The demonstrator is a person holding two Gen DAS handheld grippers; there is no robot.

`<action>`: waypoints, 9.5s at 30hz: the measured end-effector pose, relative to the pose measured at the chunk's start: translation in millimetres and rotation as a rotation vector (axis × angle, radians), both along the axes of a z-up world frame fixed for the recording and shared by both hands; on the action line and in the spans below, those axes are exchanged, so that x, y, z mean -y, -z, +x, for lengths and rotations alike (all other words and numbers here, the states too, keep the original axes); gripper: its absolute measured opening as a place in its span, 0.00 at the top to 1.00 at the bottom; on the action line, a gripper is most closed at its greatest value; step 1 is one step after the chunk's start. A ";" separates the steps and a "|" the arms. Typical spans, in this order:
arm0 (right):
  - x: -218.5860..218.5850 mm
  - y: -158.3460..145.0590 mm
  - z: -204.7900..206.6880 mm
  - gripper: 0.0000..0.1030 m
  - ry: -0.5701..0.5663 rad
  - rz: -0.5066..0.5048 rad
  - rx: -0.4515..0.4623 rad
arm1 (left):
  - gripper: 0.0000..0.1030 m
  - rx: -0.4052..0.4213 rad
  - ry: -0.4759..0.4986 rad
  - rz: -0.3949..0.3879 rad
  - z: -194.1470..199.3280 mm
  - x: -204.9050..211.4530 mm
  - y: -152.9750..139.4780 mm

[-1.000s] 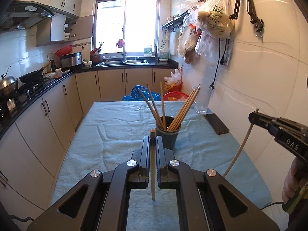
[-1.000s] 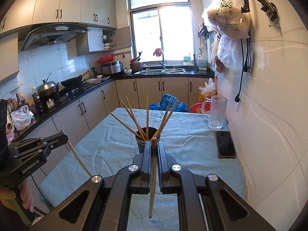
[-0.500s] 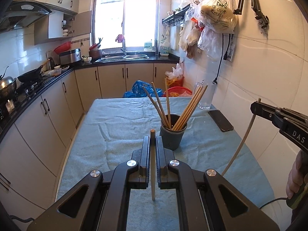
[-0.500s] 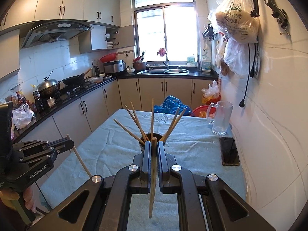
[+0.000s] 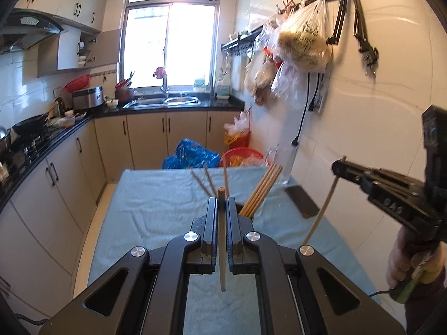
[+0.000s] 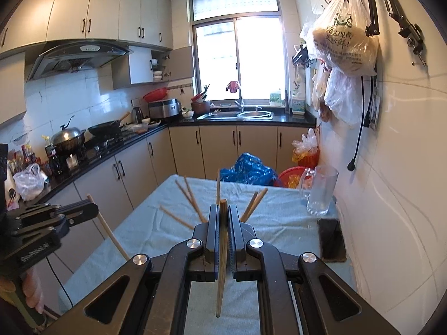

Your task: Organize utensils

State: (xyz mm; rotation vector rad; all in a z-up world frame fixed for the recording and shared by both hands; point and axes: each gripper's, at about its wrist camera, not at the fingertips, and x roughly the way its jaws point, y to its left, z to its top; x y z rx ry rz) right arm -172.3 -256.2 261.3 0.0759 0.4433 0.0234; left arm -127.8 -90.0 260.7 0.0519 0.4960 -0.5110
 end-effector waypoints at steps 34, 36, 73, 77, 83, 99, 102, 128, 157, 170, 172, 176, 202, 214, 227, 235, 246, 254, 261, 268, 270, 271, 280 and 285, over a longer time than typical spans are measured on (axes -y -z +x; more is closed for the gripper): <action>44.0 30.0 137.4 0.94 0.053 0.161 0.005 | 0.95 -0.012 -0.047 -0.076 132.0 74.8 18.8; 46.1 39.1 140.7 0.94 0.054 0.171 -0.011 | 0.95 -0.015 -0.049 -0.072 130.9 74.5 25.6; 44.6 74.0 144.8 0.94 0.059 0.162 -0.066 | 0.95 -0.038 -0.072 0.037 116.7 69.7 74.6; 44.0 73.9 146.5 0.93 0.062 0.154 -0.068 | 0.95 -0.043 -0.072 0.037 113.2 66.8 76.1; 45.0 74.0 152.8 0.93 0.070 0.144 -0.078 | 0.95 -0.048 -0.068 0.034 110.9 63.9 76.6; 43.9 72.9 157.8 0.92 0.092 0.136 -0.089 | 0.95 -0.049 -0.083 0.039 100.9 54.3 77.4; 42.7 71.9 157.3 0.91 0.093 0.131 -0.088 | 0.95 -0.052 -0.088 0.037 99.8 51.3 76.3; 15.8 14.9 92.2 0.49 0.097 0.076 0.034 | 0.41 -0.016 -0.168 -0.009 38.0 9.8 51.5; -6.8 58.6 -8.9 0.34 0.119 0.005 -0.075 | 0.30 -0.149 -0.293 -0.063 -26.9 -42.4 85.8; -16.5 94.2 -40.2 0.31 0.155 0.015 -0.133 | 0.19 -0.128 -0.317 -0.020 -49.1 -40.8 97.9; -17.7 98.3 -46.1 0.30 0.170 0.022 -0.135 | 0.14 -0.102 -0.341 -0.008 -54.3 -39.9 98.3; -19.9 106.9 -54.7 0.28 0.194 0.029 -0.140 | 0.04 -0.017 -0.411 -0.002 -68.0 -42.6 96.4; -22.1 145.3 -85.0 0.26 0.337 -0.012 -0.103 | 0.00 0.109 -0.405 -0.021 -104.2 -29.9 96.9; -12.9 171.5 -82.5 0.23 0.360 -0.005 -0.163 | 0.00 -0.049 -0.406 0.083 -78.4 -15.4 148.6; -17.0 176.4 -79.3 0.23 0.370 -0.028 -0.166 | 0.00 -0.107 -0.389 0.112 -68.5 -13.9 164.3; -18.9 176.9 -78.6 0.22 0.369 -0.031 -0.169 | 0.00 -0.126 -0.376 0.124 -67.5 -11.6 168.1; -18.4 175.3 -81.2 0.22 0.378 -0.031 -0.156 | 0.00 -0.159 -0.350 0.137 -66.5 -9.2 173.1; -20.7 173.4 -82.6 0.21 0.375 -0.036 -0.151 | 0.00 -0.168 -0.347 0.131 -66.8 -10.9 173.3; -21.1 173.3 -82.7 0.21 0.375 -0.036 -0.151 | 0.00 -0.177 -0.339 0.132 -67.1 -11.1 175.0; -21.4 171.4 -84.3 0.20 0.378 -0.036 -0.144 | 0.00 -0.190 -0.337 0.129 -67.0 -10.4 176.8; -21.1 171.2 -84.5 0.20 0.379 -0.036 -0.143 | 0.00 -0.194 -0.337 0.127 -66.6 -10.4 177.0; -21.0 171.3 -84.4 0.20 0.378 -0.036 -0.143 | 0.00 -0.194 -0.338 0.126 -66.6 -10.3 177.0; -20.2 172.0 -83.6 0.19 0.372 -0.044 -0.143 | 0.00 -0.192 -0.339 0.127 -66.9 -10.8 177.6; -20.6 174.6 -83.1 0.19 0.367 -0.043 -0.151 | 0.00 -0.206 -0.337 0.132 -66.0 -10.3 179.8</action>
